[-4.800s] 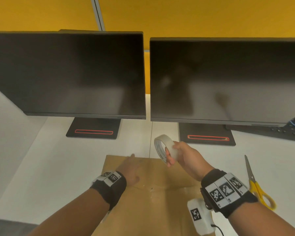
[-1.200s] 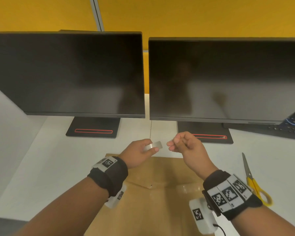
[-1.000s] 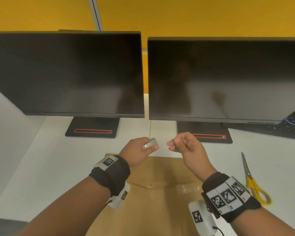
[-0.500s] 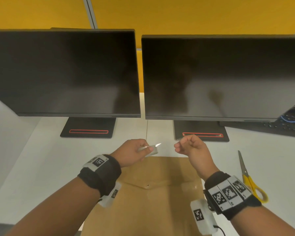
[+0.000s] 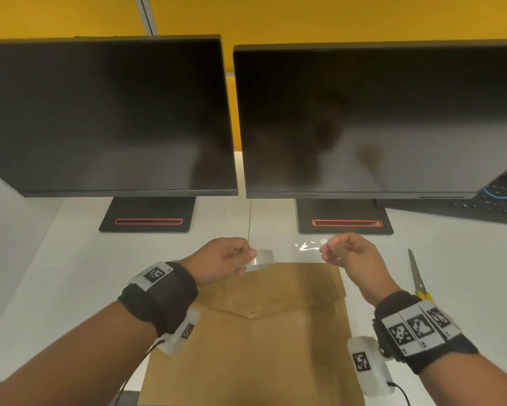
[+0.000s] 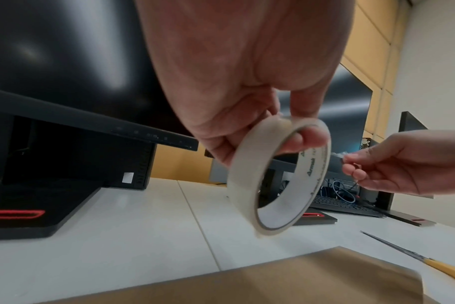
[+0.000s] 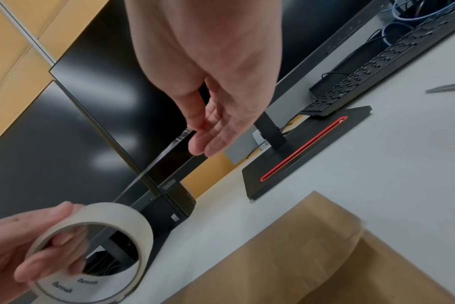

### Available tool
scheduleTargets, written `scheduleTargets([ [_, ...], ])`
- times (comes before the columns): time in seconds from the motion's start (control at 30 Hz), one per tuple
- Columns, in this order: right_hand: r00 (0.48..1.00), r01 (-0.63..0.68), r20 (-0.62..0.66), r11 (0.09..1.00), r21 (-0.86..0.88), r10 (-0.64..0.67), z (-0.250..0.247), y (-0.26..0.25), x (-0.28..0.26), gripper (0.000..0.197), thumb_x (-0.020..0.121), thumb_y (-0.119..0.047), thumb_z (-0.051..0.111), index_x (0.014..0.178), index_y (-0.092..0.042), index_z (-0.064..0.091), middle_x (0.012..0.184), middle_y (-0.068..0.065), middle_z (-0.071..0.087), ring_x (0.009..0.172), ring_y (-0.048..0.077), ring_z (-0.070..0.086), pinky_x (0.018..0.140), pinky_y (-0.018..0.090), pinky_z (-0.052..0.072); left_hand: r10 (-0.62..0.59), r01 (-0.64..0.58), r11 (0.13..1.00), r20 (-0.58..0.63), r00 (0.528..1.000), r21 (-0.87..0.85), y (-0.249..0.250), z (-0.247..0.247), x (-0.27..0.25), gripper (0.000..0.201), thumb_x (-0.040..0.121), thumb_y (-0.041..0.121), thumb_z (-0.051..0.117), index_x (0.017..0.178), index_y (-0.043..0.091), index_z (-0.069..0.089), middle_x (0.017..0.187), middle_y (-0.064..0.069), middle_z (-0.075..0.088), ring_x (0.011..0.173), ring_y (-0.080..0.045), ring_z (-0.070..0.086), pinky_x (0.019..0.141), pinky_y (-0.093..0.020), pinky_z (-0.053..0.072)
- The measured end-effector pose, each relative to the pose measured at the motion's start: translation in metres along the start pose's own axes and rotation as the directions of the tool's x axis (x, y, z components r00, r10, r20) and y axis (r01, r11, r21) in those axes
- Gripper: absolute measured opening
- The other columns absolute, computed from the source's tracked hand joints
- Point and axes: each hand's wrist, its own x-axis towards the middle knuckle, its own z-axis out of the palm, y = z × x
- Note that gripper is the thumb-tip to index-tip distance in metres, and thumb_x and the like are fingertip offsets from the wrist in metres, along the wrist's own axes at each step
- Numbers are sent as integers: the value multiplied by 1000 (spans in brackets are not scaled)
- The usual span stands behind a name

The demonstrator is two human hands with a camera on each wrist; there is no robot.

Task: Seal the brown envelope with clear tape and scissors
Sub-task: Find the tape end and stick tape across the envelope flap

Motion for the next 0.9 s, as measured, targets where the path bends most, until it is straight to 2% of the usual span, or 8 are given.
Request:
scheduleTargets([
  [0.1, 999, 42, -17, 999, -20, -43, 2, 0, -5, 17, 95, -3, 51, 80, -7, 57, 77, 8, 68, 70, 20, 65, 67, 17, 53, -1, 6, 995, -52, 999, 100, 4, 2, 3, 32, 94, 45, 49, 75, 21, 58, 65, 9, 60, 71, -9, 57, 94, -33, 45],
  [0.2, 996, 78, -40, 997, 6, -78, -1, -2, -8, 21, 96, -2, 48, 78, -10, 56, 79, 9, 67, 70, 21, 65, 60, 10, 50, -22, 69, 938, -140, 990, 340, 8, 1, 6, 33, 93, 53, 46, 85, 24, 60, 79, 12, 58, 85, -13, 57, 91, -37, 48],
  [0.37, 995, 99, -12, 995, -2, -99, -2, -2, -13, 20, 96, -2, 47, 80, -10, 57, 78, 7, 68, 70, 19, 65, 64, 14, 53, -43, 150, 913, -275, 960, 381, 7, 1, 6, 49, 86, 62, 49, 67, 18, 56, 65, 7, 52, 73, -17, 56, 72, -35, 46],
  [0.47, 996, 87, -26, 996, -26, -88, -9, 0, -13, 17, 96, -4, 49, 82, -8, 58, 80, 8, 69, 71, 19, 66, 65, 15, 53, -68, 90, 989, -173, 982, 118, 6, -5, -3, 58, 94, 54, 43, 71, 2, 57, 63, -2, 54, 66, -18, 53, 82, -37, 47],
  [0.53, 996, 70, -45, 997, -16, -70, -15, 3, -13, 16, 95, -5, 50, 83, -7, 59, 80, 9, 70, 71, 21, 67, 69, 19, 54, -63, 62, 998, -56, 996, -26, 8, -9, -11, 45, 96, 43, 47, 82, 2, 60, 67, -1, 56, 70, -17, 54, 85, -35, 45],
  [0.7, 998, 51, -29, 997, -54, -53, -17, 12, -15, 17, 94, -5, 51, 81, -8, 60, 79, 8, 71, 75, 22, 67, 73, 23, 54, -94, 105, 959, -55, 994, 264, 7, -7, -17, 26, 95, 44, 47, 79, 27, 56, 74, 9, 59, 81, -14, 57, 84, -32, 46],
  [0.8, 997, 58, -40, 998, -40, -60, -15, 16, -17, 17, 94, -4, 51, 80, -9, 60, 76, 6, 71, 72, 20, 67, 72, 23, 54, -151, 191, 867, -122, 981, 459, 8, -6, -18, 34, 93, 54, 46, 83, 24, 57, 72, 12, 53, 81, -15, 55, 80, -32, 45],
  [0.9, 998, 60, -32, 998, -33, -61, -17, 20, -17, 16, 93, -2, 51, 80, -7, 61, 72, 5, 70, 70, 19, 66, 71, 23, 55, -197, 282, 844, -226, 954, 456, 7, -4, -22, 41, 85, 62, 52, 81, 22, 56, 68, 10, 54, 81, -15, 58, 79, -33, 46],
])
